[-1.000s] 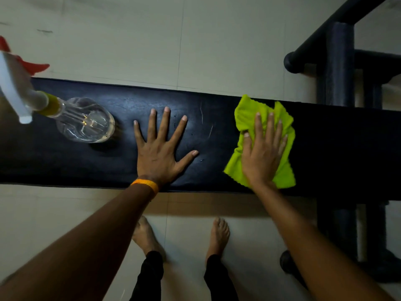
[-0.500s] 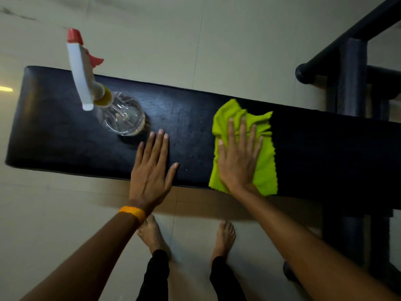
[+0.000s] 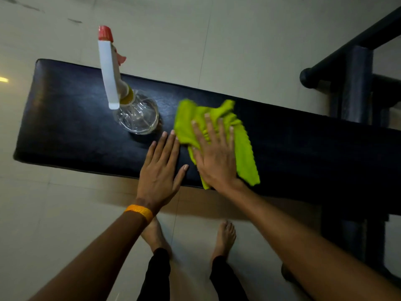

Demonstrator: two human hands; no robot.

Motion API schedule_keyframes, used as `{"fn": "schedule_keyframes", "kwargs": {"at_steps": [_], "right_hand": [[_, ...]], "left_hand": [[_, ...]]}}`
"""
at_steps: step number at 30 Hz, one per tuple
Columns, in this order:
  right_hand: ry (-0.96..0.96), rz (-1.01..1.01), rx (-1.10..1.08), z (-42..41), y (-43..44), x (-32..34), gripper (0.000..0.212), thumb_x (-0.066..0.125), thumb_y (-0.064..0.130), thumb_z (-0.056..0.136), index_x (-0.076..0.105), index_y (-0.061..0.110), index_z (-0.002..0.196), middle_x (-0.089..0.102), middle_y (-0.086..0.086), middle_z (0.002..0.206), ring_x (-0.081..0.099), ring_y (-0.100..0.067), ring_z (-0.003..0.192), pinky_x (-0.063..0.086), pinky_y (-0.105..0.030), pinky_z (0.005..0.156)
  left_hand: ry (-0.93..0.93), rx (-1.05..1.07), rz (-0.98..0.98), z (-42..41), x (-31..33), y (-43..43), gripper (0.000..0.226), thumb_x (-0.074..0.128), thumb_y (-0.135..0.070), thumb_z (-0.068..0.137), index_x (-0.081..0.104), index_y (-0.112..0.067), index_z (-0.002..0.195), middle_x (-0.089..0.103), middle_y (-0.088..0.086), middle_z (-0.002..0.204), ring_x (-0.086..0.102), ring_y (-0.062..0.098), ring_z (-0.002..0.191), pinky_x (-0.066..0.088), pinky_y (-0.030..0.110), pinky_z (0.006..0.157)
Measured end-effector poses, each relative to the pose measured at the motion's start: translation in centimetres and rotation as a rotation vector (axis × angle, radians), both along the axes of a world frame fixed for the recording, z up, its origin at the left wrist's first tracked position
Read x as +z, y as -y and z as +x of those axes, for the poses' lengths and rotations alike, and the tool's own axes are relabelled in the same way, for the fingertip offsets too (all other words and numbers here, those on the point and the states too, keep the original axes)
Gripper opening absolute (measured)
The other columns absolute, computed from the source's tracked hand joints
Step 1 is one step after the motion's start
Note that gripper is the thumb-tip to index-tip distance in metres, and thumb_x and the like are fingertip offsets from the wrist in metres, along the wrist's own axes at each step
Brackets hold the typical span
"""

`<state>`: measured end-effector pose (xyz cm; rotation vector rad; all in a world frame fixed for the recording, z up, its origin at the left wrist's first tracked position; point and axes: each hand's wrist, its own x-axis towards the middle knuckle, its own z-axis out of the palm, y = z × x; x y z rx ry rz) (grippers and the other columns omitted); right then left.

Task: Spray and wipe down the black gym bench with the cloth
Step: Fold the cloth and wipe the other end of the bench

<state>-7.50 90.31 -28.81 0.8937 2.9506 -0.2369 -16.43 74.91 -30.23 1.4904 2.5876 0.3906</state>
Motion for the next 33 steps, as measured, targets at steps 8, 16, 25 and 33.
{"fn": "schedule_keyframes", "kwargs": {"at_steps": [8,16,25,33], "right_hand": [[-0.087,0.029,-0.383,0.9,-6.3,-0.5,0.06,0.036,0.05,0.099,0.033,0.031,0.156,0.026,-0.004,0.166,0.022,-0.03,0.153,0.014,-0.052,0.125],[0.032,-0.056,0.234,1.7,-0.6,0.4,0.066,0.04,0.051,0.093,0.027,0.037,0.156,0.021,-0.003,0.167,0.018,-0.032,0.154,0.016,-0.057,0.123],[-0.092,-0.096,-0.335,-2.5,5.0,0.3,0.061,0.035,0.053,0.095,0.034,0.037,0.154,0.023,-0.002,0.167,0.015,-0.034,0.154,0.006,-0.059,0.124],[0.009,-0.037,0.23,0.4,-1.4,-0.1,0.06,0.035,0.051,0.099,0.03,0.034,0.156,0.021,-0.007,0.167,0.017,-0.032,0.154,0.015,-0.054,0.124]], "left_hand": [[0.004,-0.05,-0.036,-1.1,0.4,1.2,0.068,0.031,-0.047,0.105,0.022,-0.006,0.159,0.017,0.011,0.168,0.012,0.026,0.157,0.015,0.046,0.127],[-0.012,0.143,-0.052,-1.5,0.9,6.0,0.068,0.037,-0.044,0.102,0.03,-0.005,0.157,0.026,0.013,0.166,0.021,0.029,0.154,0.019,0.052,0.125],[-0.004,0.325,-0.123,-6.3,1.0,8.4,0.069,0.029,-0.047,0.102,0.024,-0.007,0.159,0.017,0.015,0.168,0.012,0.035,0.156,0.011,0.057,0.125],[-0.006,0.282,-0.11,-5.6,0.7,6.2,0.067,0.03,-0.044,0.103,0.024,-0.008,0.159,0.02,0.017,0.167,0.015,0.036,0.155,0.014,0.06,0.123]]}}
